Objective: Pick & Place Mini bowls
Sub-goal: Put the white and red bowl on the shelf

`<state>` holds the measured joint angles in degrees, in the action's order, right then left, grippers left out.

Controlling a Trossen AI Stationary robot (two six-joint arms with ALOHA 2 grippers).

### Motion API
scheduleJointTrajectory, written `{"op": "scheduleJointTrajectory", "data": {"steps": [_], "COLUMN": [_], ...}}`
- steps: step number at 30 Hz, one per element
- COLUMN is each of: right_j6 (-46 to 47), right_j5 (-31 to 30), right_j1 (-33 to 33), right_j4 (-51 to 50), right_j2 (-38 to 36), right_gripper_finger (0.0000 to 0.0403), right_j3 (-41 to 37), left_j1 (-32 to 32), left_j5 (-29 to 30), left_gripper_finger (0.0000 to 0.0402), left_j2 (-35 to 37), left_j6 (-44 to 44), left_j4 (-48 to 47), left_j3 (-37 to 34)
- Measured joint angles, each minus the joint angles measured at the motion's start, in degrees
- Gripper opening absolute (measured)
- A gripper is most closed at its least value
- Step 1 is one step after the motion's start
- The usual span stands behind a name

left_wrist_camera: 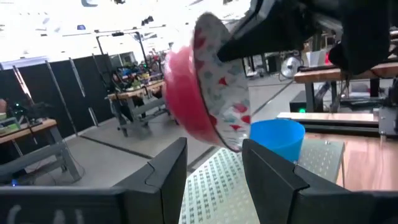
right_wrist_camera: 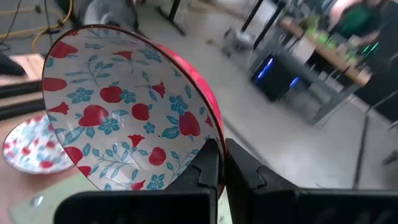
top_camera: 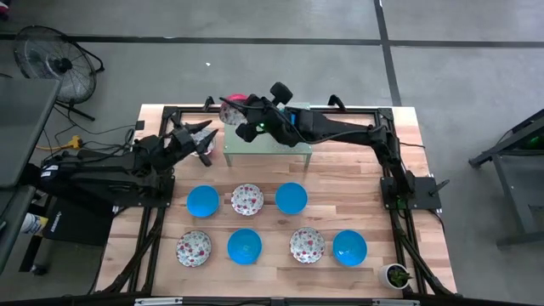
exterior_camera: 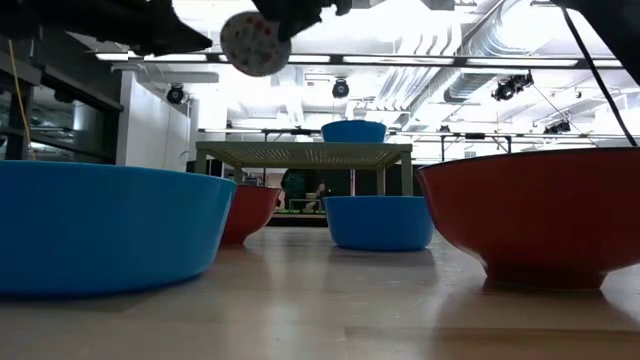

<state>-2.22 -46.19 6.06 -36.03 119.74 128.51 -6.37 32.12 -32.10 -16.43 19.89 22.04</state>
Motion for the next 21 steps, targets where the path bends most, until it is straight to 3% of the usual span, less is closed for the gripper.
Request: {"op": "scheduleJointTrajectory", "data": {"steps": [10,21], "right_j6": [-5.9,-5.8], "right_j5": [-1.9,-1.3], "right_j1": [-1.4,-1.9], "right_j4": [4.9,5.0], "right_j2": [-0.1,-0.1], "right_gripper_finger": [0.0000,0.0000], "right_j3": [0.0,0.0], "left_j1": [0.0,0.0], "left_j5": [5.9,4.4], "left_gripper_finger": [0.0150,0.0150], "left_j2": [-6.1,-8.9], "left_j6": [0.2,0.2], "left_j4": [6.1,7.3], "left_j3": [2.5,4.4]}}
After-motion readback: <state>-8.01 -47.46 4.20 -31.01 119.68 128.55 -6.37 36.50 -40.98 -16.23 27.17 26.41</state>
